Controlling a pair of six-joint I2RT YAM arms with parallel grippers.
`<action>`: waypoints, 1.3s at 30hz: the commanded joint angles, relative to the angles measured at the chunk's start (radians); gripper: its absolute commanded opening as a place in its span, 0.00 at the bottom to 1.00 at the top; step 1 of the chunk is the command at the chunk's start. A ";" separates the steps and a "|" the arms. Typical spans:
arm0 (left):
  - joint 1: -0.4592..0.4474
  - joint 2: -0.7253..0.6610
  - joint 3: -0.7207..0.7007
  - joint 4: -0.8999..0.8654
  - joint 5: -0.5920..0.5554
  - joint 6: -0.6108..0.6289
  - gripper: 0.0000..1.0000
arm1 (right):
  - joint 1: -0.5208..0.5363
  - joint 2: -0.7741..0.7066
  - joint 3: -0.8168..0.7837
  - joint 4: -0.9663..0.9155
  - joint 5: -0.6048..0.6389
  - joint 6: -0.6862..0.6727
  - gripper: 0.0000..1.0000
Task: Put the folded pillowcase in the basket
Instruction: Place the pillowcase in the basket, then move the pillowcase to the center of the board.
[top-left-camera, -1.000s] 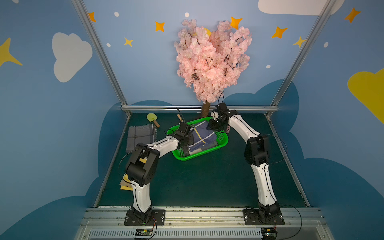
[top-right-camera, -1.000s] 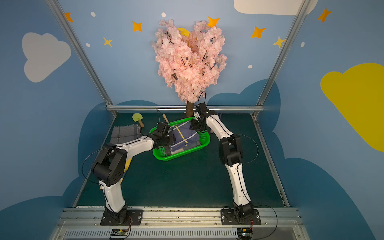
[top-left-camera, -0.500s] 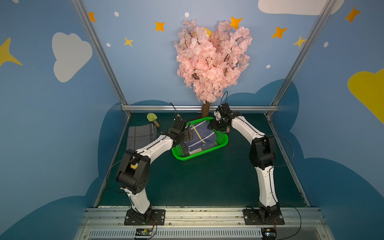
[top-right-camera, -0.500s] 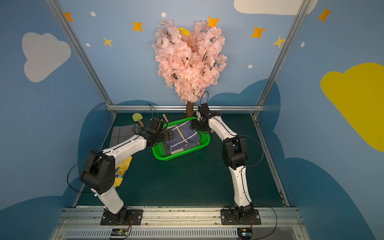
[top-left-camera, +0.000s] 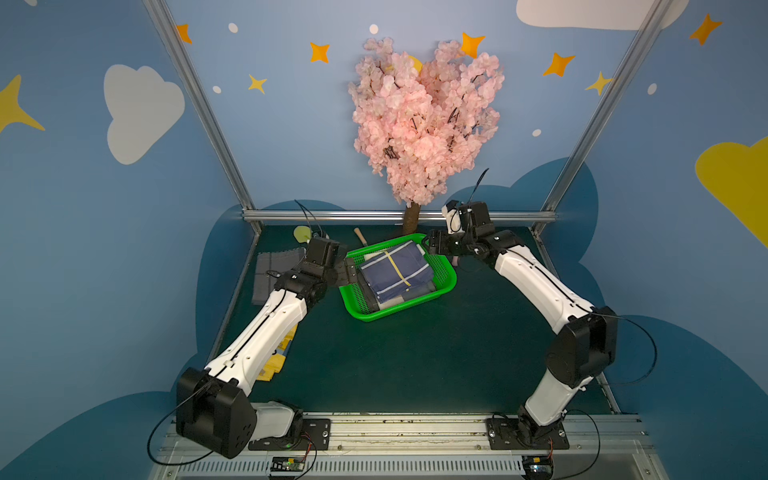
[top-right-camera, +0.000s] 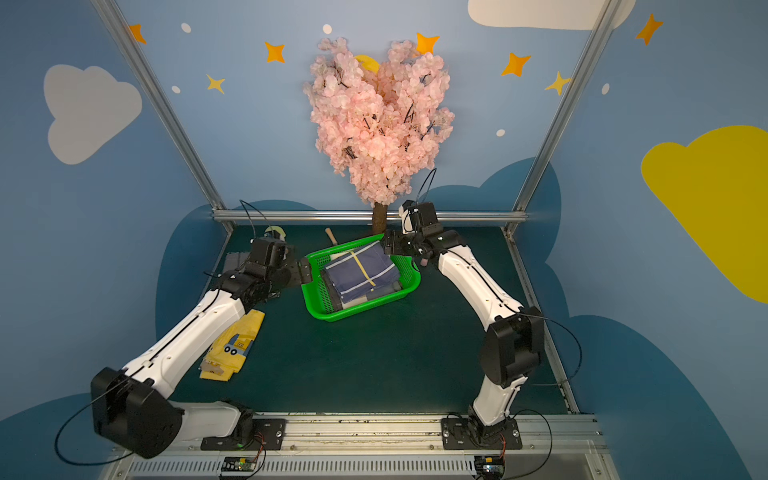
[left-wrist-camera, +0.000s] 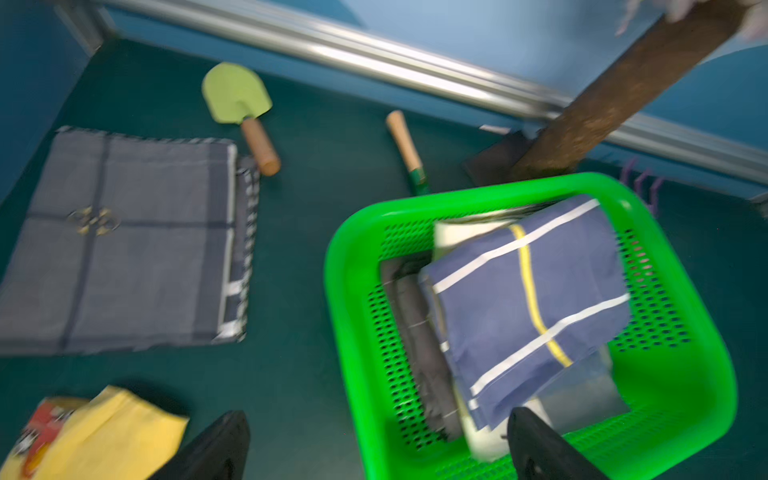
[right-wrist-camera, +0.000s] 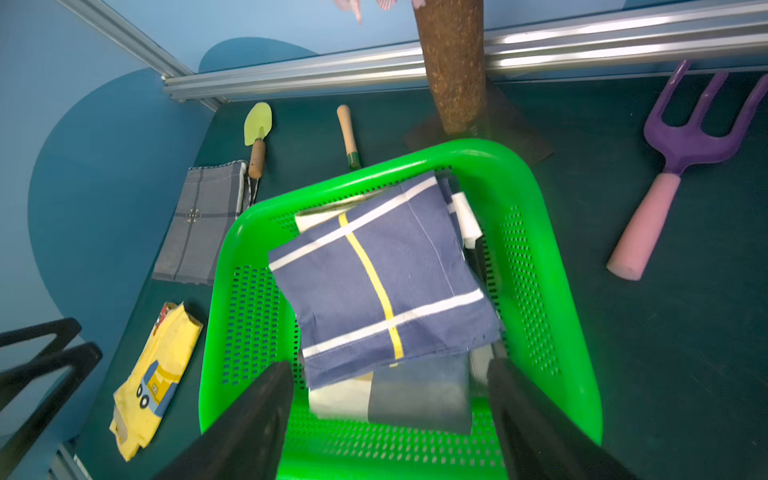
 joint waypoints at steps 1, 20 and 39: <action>0.084 -0.107 -0.046 -0.174 0.026 -0.023 1.00 | 0.039 -0.079 -0.108 0.039 -0.066 0.012 0.81; 0.507 -0.276 -0.159 -0.348 0.154 -0.027 1.00 | 0.572 0.379 0.234 -0.057 -0.291 0.053 0.94; 0.704 -0.055 -0.264 -0.313 0.159 0.043 1.00 | 0.613 0.677 0.537 -0.001 -0.411 0.160 0.97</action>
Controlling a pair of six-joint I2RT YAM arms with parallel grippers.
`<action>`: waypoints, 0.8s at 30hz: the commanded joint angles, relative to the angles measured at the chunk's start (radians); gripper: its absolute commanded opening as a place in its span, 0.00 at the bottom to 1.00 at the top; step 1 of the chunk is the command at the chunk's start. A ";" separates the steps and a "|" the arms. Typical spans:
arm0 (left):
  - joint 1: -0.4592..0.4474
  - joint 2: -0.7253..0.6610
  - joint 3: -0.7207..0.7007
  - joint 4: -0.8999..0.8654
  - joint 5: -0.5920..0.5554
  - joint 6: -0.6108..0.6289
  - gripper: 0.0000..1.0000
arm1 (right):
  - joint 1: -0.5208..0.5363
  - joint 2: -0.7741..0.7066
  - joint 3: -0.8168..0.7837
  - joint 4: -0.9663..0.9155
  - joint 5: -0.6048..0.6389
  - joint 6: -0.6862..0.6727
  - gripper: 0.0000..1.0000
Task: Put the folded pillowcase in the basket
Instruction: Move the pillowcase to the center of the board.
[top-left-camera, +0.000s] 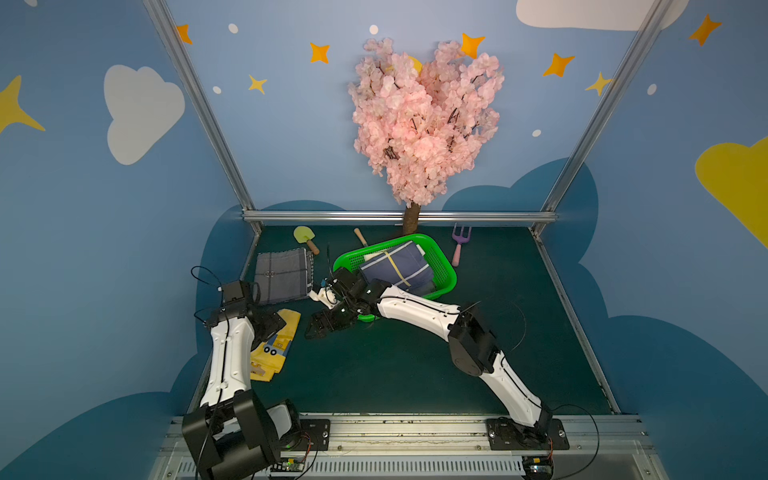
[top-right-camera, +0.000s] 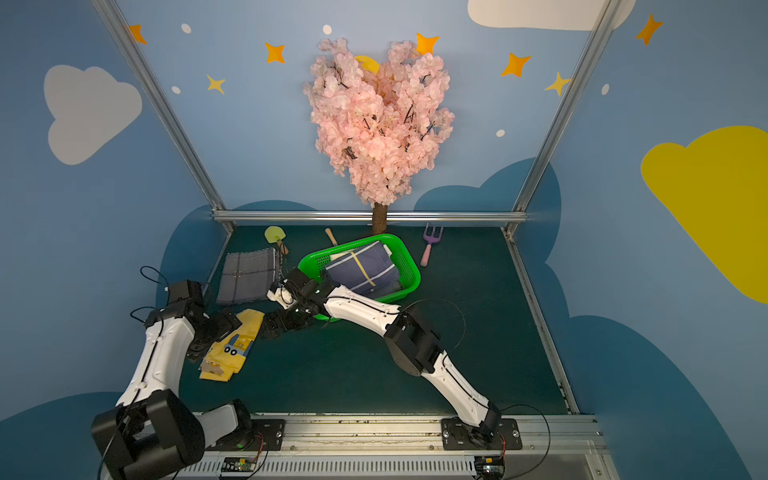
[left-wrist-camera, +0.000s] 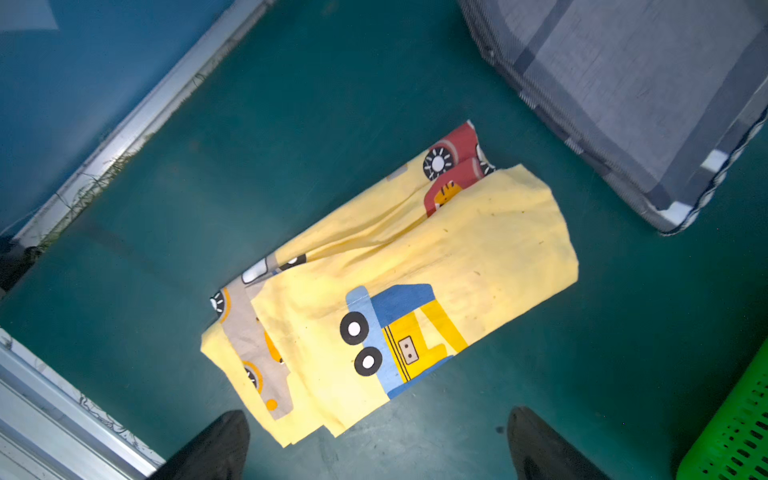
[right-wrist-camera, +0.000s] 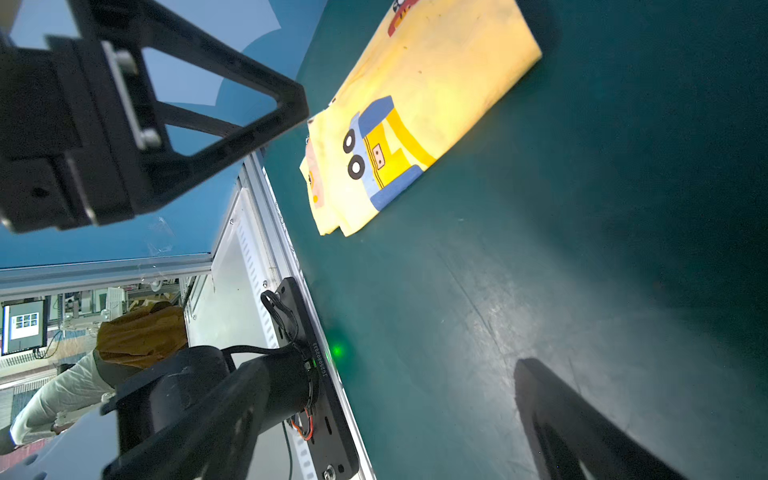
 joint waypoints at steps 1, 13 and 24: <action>0.003 0.047 0.015 -0.008 0.002 0.023 1.00 | 0.004 0.003 0.044 0.013 -0.029 0.012 0.97; -0.017 0.259 0.067 -0.019 0.003 -0.068 1.00 | 0.007 -0.038 0.044 0.025 -0.064 0.003 0.97; -0.067 0.230 -0.106 0.178 0.030 -0.239 0.99 | -0.002 -0.229 -0.099 0.040 -0.058 -0.046 0.97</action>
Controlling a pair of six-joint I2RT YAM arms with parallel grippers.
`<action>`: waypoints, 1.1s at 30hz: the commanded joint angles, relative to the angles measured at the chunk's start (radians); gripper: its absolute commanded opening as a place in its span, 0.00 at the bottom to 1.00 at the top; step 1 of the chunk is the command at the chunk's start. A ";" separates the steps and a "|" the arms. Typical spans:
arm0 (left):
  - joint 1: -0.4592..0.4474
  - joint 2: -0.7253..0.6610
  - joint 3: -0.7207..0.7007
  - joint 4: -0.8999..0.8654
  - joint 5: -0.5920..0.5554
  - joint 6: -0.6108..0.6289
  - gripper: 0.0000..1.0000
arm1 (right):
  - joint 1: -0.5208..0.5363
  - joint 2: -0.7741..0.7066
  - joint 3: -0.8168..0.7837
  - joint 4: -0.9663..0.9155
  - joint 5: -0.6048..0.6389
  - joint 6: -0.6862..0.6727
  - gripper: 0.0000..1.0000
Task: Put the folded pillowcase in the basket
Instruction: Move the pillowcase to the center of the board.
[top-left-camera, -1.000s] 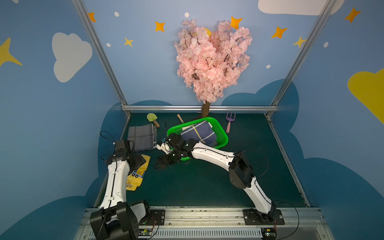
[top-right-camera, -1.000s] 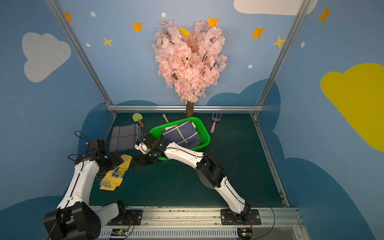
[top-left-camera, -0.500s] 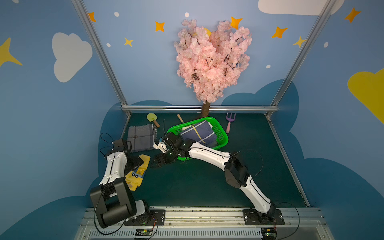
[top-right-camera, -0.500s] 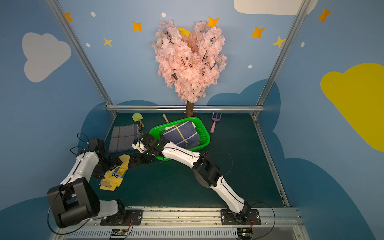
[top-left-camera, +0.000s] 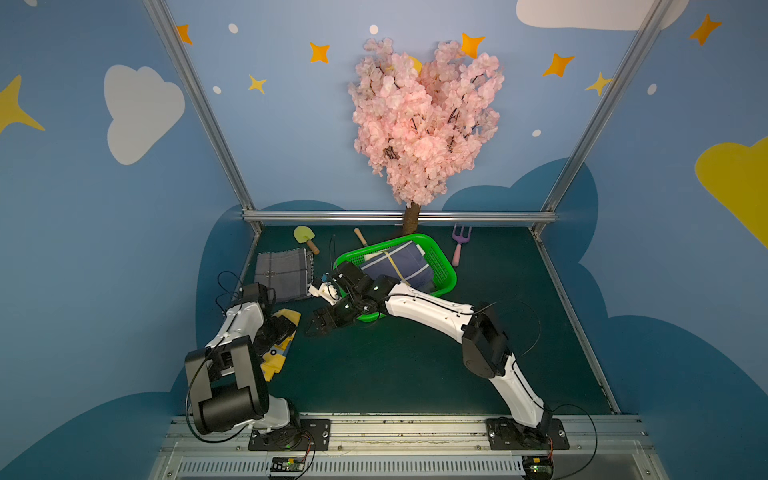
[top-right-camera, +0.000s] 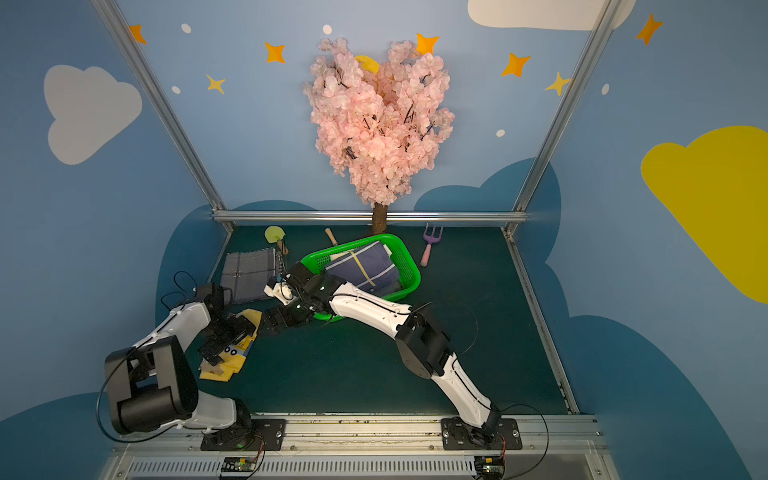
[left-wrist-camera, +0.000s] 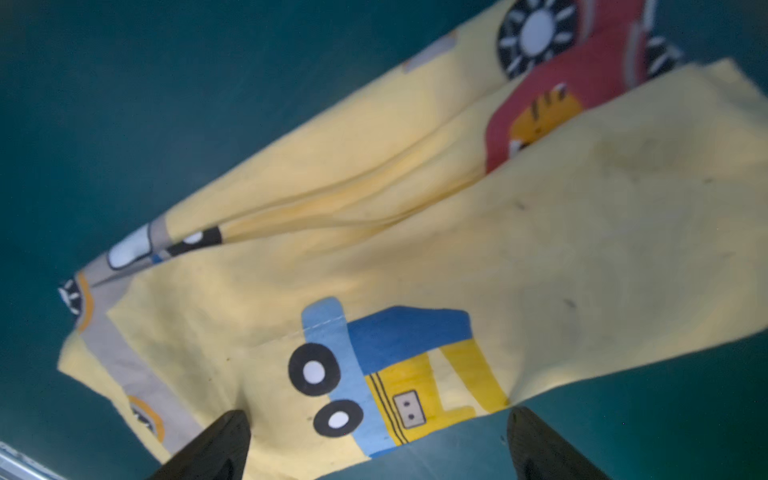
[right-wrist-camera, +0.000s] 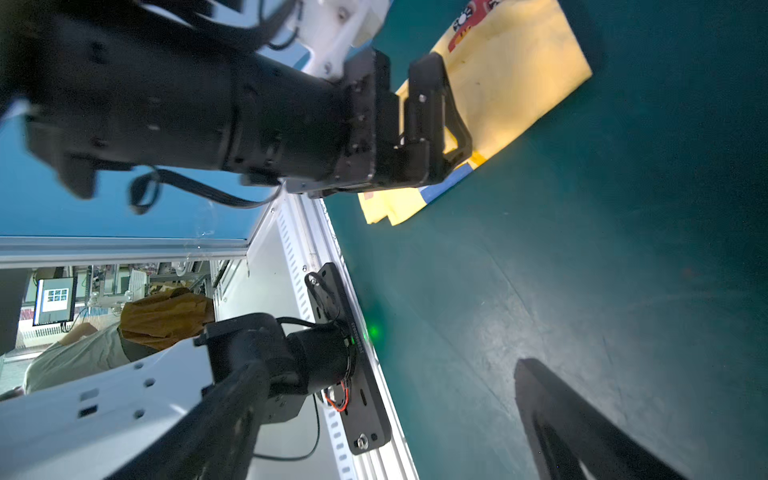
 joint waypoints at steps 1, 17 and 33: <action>-0.008 -0.008 -0.057 0.090 0.014 -0.083 0.99 | -0.004 -0.106 -0.032 0.019 -0.014 -0.033 0.97; -0.251 -0.036 -0.233 0.247 -0.020 -0.247 1.00 | -0.082 -0.324 -0.235 0.028 0.057 -0.065 0.97; -0.355 -0.098 -0.165 0.213 0.048 -0.253 0.99 | -0.161 -0.467 -0.325 0.019 0.083 -0.083 0.97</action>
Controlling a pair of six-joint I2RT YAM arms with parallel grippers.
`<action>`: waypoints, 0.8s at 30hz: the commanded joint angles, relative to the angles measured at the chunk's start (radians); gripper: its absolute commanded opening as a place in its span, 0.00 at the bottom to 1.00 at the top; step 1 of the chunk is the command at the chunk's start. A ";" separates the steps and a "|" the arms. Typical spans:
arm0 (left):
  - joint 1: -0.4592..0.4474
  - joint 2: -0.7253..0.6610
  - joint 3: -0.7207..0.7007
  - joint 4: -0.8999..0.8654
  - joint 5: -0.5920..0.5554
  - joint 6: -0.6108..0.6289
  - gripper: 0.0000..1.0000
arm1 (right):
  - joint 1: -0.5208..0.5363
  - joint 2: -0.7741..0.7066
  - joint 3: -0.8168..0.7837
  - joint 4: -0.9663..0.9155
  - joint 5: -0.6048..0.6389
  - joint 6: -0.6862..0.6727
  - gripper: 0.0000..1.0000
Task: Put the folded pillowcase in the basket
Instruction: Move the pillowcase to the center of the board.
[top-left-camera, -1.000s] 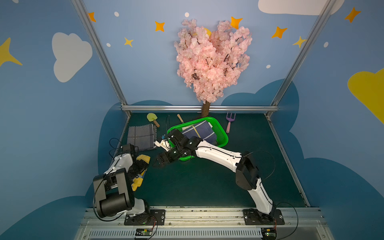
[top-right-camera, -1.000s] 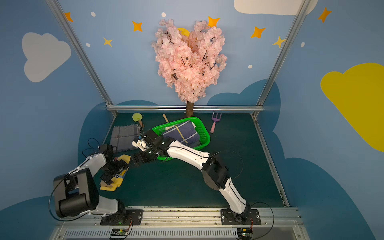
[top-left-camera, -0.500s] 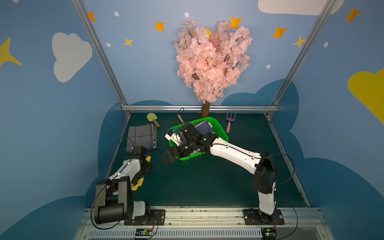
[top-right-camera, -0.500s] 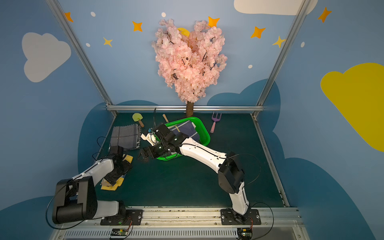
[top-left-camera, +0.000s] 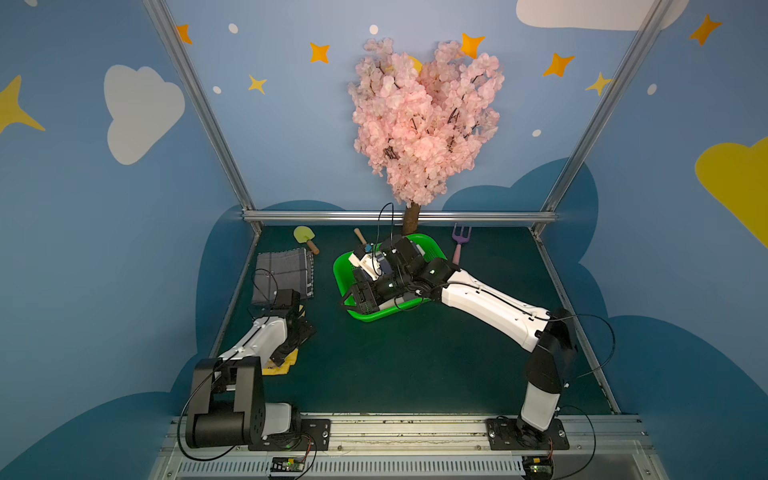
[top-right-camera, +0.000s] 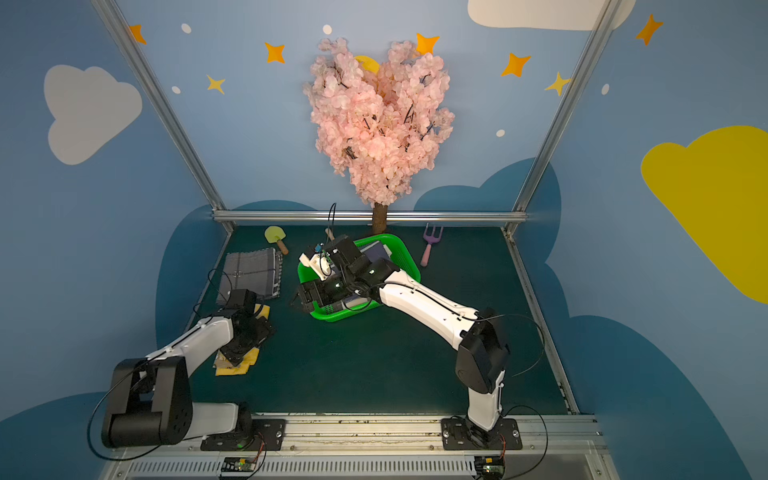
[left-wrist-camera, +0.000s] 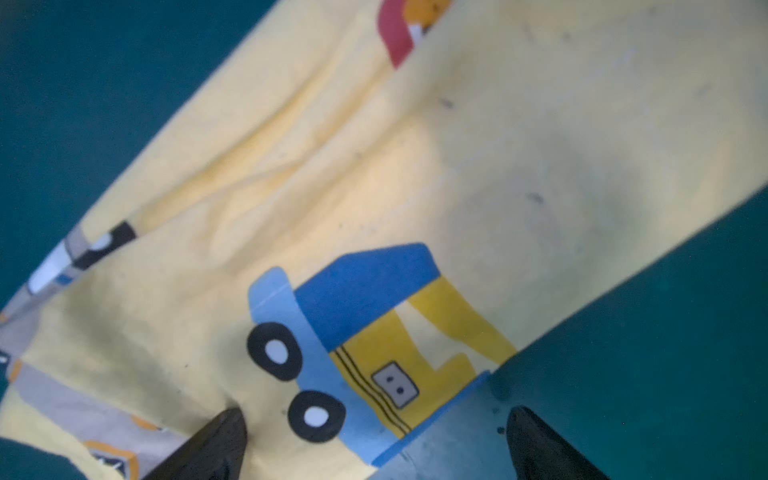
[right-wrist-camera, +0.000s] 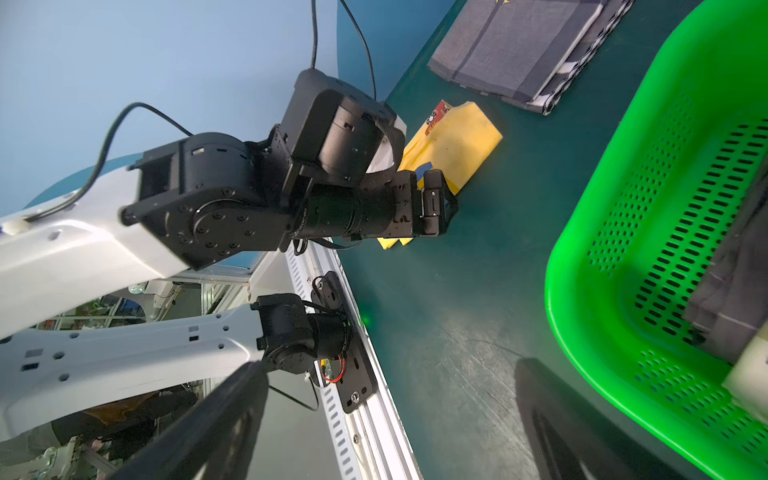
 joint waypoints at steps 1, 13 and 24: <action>-0.069 -0.001 -0.011 0.023 0.132 -0.066 0.99 | -0.017 -0.062 -0.025 0.006 0.018 -0.019 0.97; -0.475 0.024 -0.013 0.176 -0.004 -0.369 0.99 | -0.067 -0.178 -0.110 -0.020 0.055 -0.048 0.97; -0.895 0.191 0.174 0.318 -0.112 -0.476 0.99 | -0.120 -0.348 -0.277 -0.002 0.105 -0.010 0.97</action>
